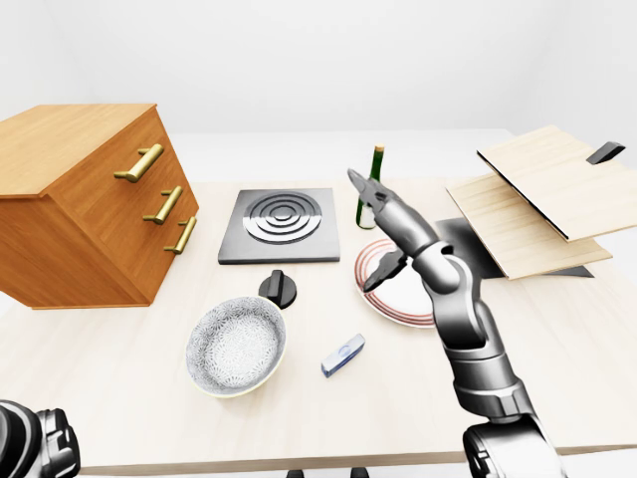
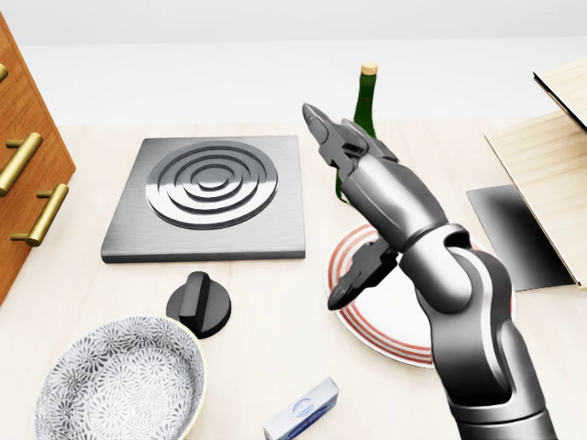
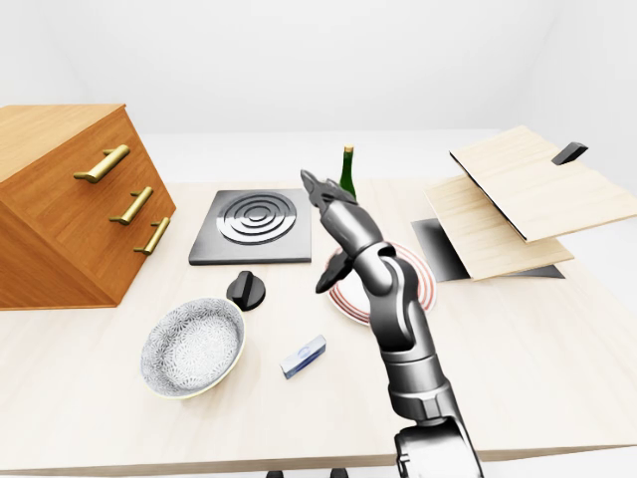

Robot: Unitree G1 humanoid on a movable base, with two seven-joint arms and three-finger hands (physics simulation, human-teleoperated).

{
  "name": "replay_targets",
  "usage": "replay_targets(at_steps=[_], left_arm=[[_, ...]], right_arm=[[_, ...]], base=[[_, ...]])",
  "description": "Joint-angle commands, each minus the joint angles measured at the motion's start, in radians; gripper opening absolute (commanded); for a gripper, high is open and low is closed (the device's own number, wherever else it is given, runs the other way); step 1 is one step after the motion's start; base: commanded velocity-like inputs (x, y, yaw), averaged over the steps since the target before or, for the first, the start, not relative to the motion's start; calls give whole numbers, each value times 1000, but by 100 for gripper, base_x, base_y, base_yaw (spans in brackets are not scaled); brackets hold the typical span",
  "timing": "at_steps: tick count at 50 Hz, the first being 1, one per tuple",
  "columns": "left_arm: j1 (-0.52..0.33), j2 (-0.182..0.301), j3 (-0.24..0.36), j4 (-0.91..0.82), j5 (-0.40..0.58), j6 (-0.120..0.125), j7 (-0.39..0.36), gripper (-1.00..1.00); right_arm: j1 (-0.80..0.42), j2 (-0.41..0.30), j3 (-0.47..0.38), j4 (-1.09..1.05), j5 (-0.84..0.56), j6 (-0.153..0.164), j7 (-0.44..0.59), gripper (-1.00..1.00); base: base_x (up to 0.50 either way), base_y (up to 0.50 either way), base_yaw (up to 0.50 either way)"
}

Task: Pick up the akita bowl and put it on the plate.

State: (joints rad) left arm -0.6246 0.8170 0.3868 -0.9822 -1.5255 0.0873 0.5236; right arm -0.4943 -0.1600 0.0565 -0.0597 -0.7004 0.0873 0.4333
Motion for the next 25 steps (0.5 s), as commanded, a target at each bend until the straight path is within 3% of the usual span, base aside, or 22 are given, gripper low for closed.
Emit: replay_targets(at_steps=[1, 14, 25], left_arm=[[8, -11, -1, 2, 15, 0, 0, 100], [2, -9, 0, 5, 3, 0, 0, 100], [3, -10, -1, 5, 5, 0, 0, 100]], right_arm=[[-10, 15, -16, 56, -259, 0, 144, 100], [-9, 81, 12, 64, -368, 0, 167, 100], [-11, 160, 85, 7, -500, 0, 220, 100]], base=[[0, 0, 0], [0, 0, 0], [0, 0, 0]])
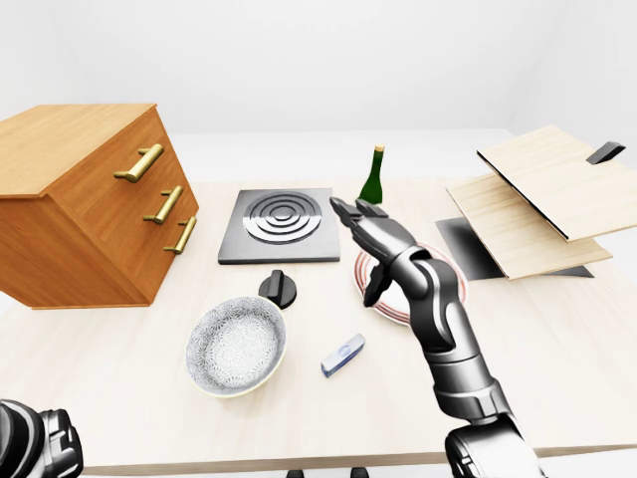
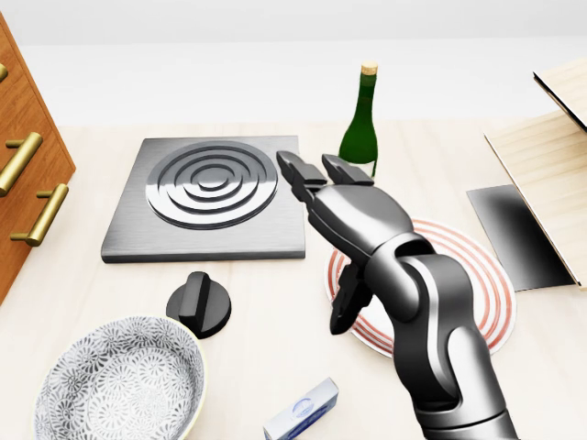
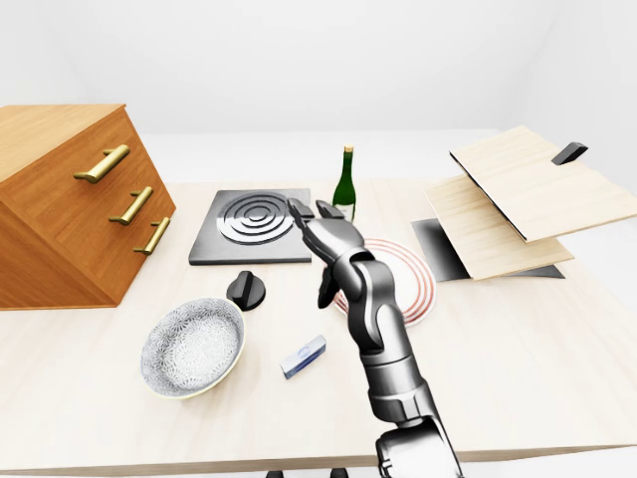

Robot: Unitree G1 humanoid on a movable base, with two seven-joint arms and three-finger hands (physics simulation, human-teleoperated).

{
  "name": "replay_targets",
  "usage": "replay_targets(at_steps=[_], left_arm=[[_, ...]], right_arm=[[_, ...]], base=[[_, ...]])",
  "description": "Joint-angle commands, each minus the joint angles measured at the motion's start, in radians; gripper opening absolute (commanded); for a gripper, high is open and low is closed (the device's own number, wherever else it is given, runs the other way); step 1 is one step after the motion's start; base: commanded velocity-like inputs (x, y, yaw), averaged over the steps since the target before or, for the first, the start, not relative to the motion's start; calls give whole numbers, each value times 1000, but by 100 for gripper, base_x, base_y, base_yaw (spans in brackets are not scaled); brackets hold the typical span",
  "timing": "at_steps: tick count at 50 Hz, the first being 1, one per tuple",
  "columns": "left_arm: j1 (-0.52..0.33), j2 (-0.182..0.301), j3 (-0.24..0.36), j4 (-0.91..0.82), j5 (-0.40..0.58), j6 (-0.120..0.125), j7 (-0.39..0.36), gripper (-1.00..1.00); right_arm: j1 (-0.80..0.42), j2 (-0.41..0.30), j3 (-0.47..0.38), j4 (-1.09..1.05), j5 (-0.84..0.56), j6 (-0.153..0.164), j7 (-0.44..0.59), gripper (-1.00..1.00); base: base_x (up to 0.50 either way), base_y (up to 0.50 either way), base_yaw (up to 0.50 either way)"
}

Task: Pick up the akita bowl and put it on the plate.

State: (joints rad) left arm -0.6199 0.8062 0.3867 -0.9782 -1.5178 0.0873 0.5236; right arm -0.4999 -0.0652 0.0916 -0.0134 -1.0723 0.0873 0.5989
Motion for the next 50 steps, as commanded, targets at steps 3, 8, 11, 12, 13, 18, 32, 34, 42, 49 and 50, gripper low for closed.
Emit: replay_targets(at_steps=[3, 8, 11, 12, 13, 18, 32, 34, 42, 49, 50], left_arm=[[-3, 4, 0, -1, -9, 0, 0, 100], [2, -1, -1, -1, 2, 0, 0, 100], [-2, 4, 0, -1, -9, 0, 0, 100], [4, -1, -1, -2, 0, 0, 0, 100], [2, 0, 0, -2, -3, 0, 0, 100], [4, -2, -1, 0, -1, 0, 0, 100], [4, -5, -1, 2, 3, 0, 0, 100], [3, -8, -2, 6, 0, 0, 0, 100], [-4, -2, -5, 7, -10, 0, 0, 100], [5, -9, -5, 4, 4, 0, 0, 100], [5, -11, -5, 4, 5, 0, 0, 100]], right_arm=[[-5, 87, 75, -74, -180, 0, 88, 100], [3, 145, 96, -112, -235, 0, 99, 100], [9, 167, 105, -120, -258, 0, 99, 100], [14, 176, 114, -126, -267, 0, 99, 100], [16, 178, 117, -129, -275, 0, 99, 100], [28, 209, 138, -181, -298, 0, 99, 100], [212, 290, 265, -287, -419, 0, 99, 100], [226, 304, 279, -278, -415, 0, 99, 100], [355, 319, 410, -330, -457, 0, 99, 100], [441, 313, 512, -280, -460, 0, 41, 100], [441, 311, 515, -278, -459, 0, 39, 100]], base=[[0, 0, 0], [0, 0, 0], [0, 0, 0], [0, 0, 0], [0, 0, 0], [0, 0, 0], [0, 0, 0], [0, 0, 0], [0, 0, 0], [0, 0, 0], [0, 0, 0]])
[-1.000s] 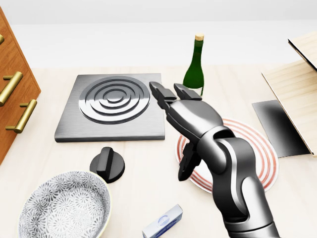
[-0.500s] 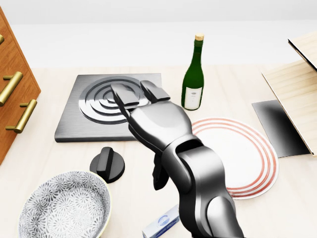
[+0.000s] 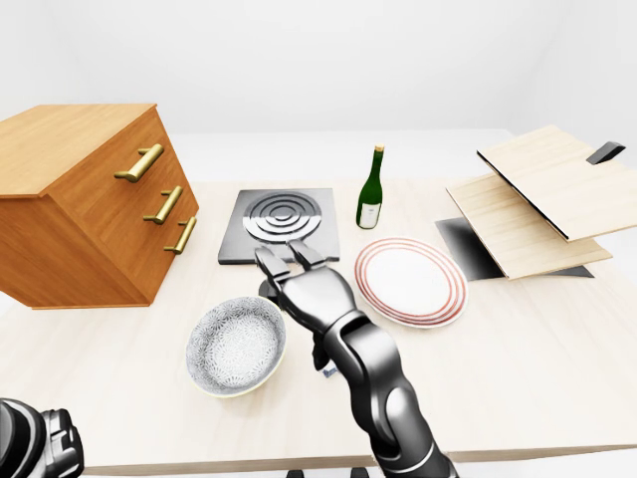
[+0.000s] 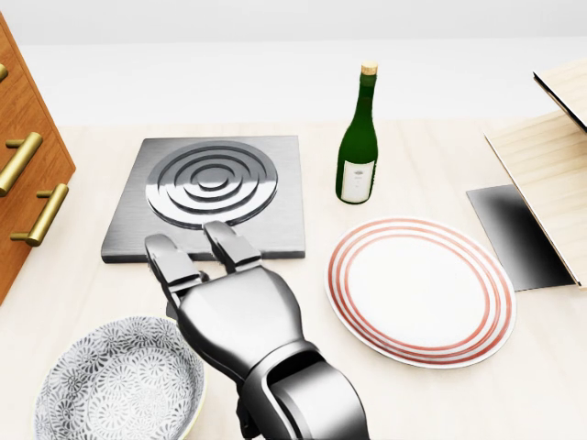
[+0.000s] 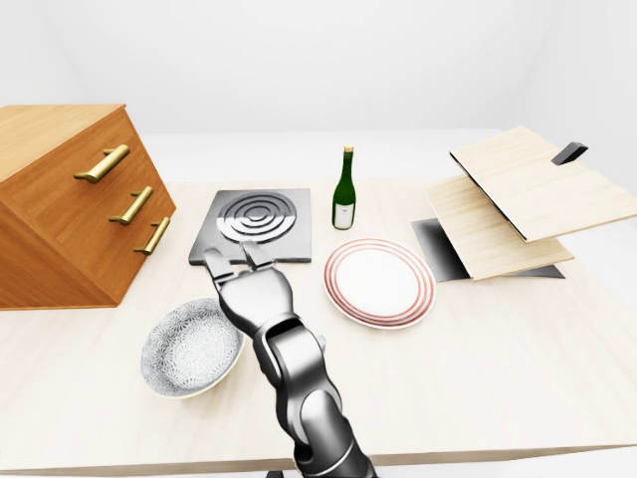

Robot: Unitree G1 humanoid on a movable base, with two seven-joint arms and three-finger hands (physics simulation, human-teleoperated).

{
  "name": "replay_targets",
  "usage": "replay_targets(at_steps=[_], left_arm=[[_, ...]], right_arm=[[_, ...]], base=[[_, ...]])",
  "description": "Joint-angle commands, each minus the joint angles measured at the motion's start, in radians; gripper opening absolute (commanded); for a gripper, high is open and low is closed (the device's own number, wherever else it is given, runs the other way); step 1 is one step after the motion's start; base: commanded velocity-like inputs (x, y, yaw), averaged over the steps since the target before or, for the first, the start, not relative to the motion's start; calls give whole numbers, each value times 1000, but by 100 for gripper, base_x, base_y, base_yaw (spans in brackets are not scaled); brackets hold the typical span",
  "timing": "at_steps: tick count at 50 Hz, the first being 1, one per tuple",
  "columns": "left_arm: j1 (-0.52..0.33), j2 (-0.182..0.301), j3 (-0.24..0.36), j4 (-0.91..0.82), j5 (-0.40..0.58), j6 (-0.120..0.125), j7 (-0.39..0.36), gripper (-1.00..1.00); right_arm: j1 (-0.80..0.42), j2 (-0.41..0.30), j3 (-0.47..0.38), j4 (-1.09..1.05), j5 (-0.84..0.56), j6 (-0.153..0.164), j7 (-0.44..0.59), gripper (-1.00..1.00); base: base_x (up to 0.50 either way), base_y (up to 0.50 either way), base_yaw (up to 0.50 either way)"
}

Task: Pick up the akita bowl and put it on the plate.

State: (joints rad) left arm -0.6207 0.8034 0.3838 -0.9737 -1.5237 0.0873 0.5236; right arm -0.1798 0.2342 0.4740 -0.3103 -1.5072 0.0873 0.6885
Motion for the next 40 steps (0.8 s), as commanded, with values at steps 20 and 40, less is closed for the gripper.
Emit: replay_targets(at_steps=[20, 40], left_arm=[[6, -10, -3, 0, 11, 0, 0, 100], [-2, -2, -3, 2, -6, 0, 0, 100]], right_arm=[[161, 32, 303, 118, -29, 0, -117, 100], [178, 9, 291, 227, 36, 0, -241, 100]], base=[[0, 0, 0], [0, 0, 0]])
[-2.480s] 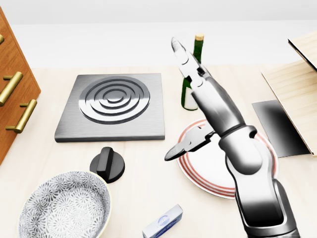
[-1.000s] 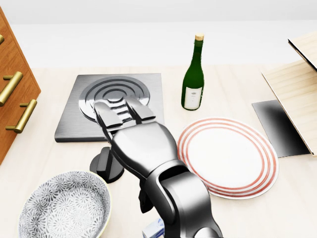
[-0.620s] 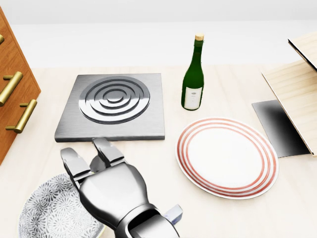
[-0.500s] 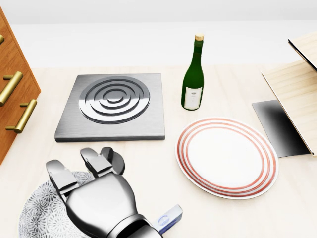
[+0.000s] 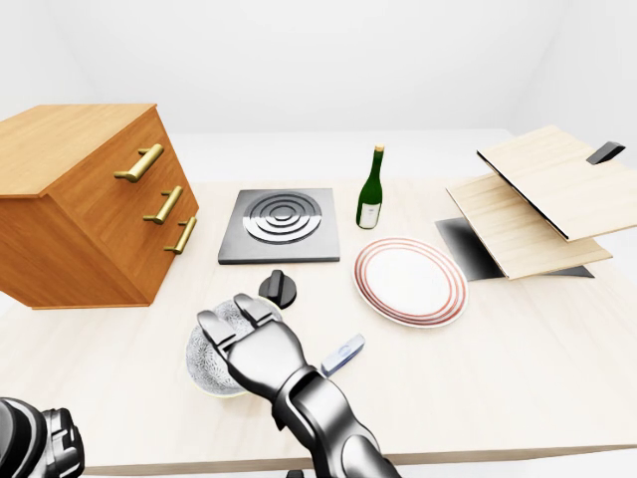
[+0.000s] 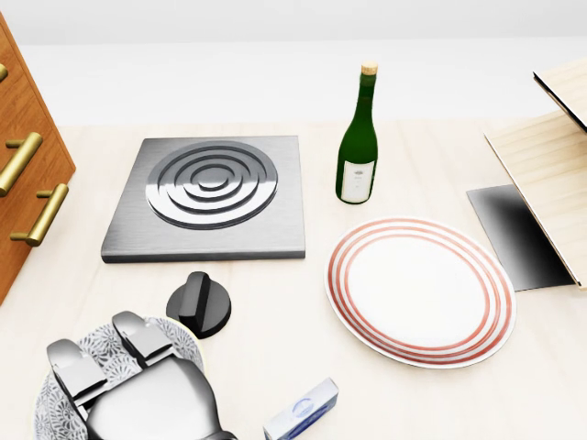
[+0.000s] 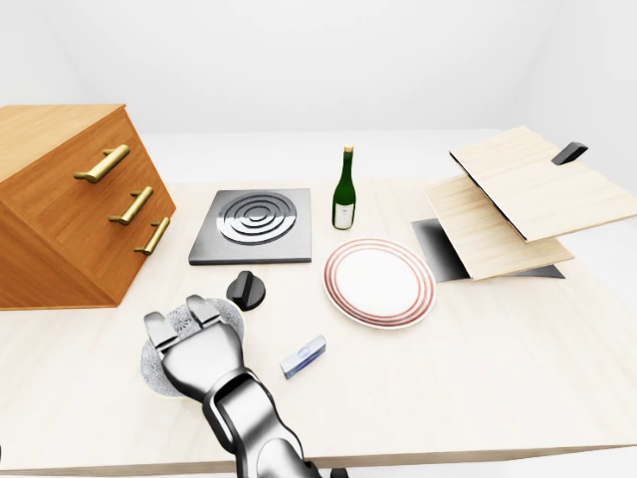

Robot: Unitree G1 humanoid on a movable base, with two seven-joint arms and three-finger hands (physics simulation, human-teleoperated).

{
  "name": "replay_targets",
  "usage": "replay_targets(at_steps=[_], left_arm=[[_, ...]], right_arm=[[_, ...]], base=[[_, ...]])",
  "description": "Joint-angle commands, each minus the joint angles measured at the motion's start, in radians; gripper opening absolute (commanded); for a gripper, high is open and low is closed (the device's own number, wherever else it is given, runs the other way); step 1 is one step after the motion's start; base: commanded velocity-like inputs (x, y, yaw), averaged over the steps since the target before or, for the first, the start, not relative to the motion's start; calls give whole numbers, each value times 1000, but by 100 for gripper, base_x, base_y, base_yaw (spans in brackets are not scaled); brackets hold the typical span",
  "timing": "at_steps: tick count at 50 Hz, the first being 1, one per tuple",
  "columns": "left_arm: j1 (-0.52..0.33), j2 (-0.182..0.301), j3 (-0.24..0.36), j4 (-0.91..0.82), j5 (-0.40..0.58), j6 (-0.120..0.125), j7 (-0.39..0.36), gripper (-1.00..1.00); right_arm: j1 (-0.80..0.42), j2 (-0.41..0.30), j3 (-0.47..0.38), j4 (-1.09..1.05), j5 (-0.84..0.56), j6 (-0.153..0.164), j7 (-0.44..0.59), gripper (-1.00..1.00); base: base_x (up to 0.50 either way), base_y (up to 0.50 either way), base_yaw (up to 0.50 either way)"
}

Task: Pick up the akita bowl and put it on the plate.

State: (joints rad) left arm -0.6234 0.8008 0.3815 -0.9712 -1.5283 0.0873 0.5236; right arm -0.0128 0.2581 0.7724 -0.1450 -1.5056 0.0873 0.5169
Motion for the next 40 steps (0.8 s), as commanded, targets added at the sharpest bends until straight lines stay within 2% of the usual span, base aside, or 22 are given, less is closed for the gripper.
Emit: replay_targets(at_steps=[1, 13, 19, 29, 40], left_arm=[[0, 1, 0, 0, -1, 0, 0, 100], [12, -14, 0, -5, 18, 0, 0, 100], [11, -7, 2, -6, 7, 0, 0, 100], [3, -7, 0, -2, 3, 0, 0, 100], [4, -16, -4, 1, 16, 0, 0, 100]], right_arm=[[8, -17, -15, 73, 45, 0, -80, 100], [26, -26, -13, 121, 64, 0, -127, 100], [28, -40, -13, 166, 86, 0, -183, 100], [50, -38, 7, 215, 112, 0, -205, 100], [20, -30, -54, 325, 141, 0, -263, 100]], base=[[0, 0, 0], [0, 0, 0], [0, 0, 0], [0, 0, 0], [0, 0, 0]])
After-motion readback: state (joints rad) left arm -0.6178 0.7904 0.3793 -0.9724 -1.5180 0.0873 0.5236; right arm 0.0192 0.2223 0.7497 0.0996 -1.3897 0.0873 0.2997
